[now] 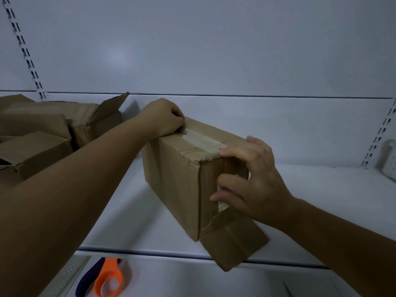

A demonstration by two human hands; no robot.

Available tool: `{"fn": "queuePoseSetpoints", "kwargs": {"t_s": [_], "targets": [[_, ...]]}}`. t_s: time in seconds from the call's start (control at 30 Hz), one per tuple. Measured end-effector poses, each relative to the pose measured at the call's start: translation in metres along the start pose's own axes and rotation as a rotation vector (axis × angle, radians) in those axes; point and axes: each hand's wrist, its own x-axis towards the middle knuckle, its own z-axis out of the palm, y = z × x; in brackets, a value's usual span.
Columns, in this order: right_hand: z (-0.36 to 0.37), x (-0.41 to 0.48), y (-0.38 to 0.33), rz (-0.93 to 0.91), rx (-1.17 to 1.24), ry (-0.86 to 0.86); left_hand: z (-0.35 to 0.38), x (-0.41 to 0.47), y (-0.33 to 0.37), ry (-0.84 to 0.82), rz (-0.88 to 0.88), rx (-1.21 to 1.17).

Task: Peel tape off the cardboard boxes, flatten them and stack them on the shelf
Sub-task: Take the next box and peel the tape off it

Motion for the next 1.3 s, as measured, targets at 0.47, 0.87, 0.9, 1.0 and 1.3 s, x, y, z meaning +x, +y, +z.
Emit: {"fn": "queuePoseSetpoints", "kwargs": {"t_s": [0.47,0.87,0.9,1.0,1.3], "targets": [[-0.006,0.009,-0.004,0.052,0.015,-0.020,-0.001,-0.002,0.002,-0.018,0.000,0.002],[-0.010,-0.004,-0.003,0.050,0.087,-0.067,-0.002,-0.004,0.004,-0.014,-0.016,-0.005],[-0.009,-0.004,-0.005,0.057,0.083,-0.051,-0.002,-0.004,0.004,-0.013,-0.016,0.001],[-0.006,-0.004,-0.013,0.061,0.034,-0.022,-0.002,-0.004,0.004,-0.013,-0.013,0.014],[0.005,-0.011,-0.014,0.044,-0.045,0.075,-0.003,-0.005,0.007,-0.054,0.000,0.072]]}}
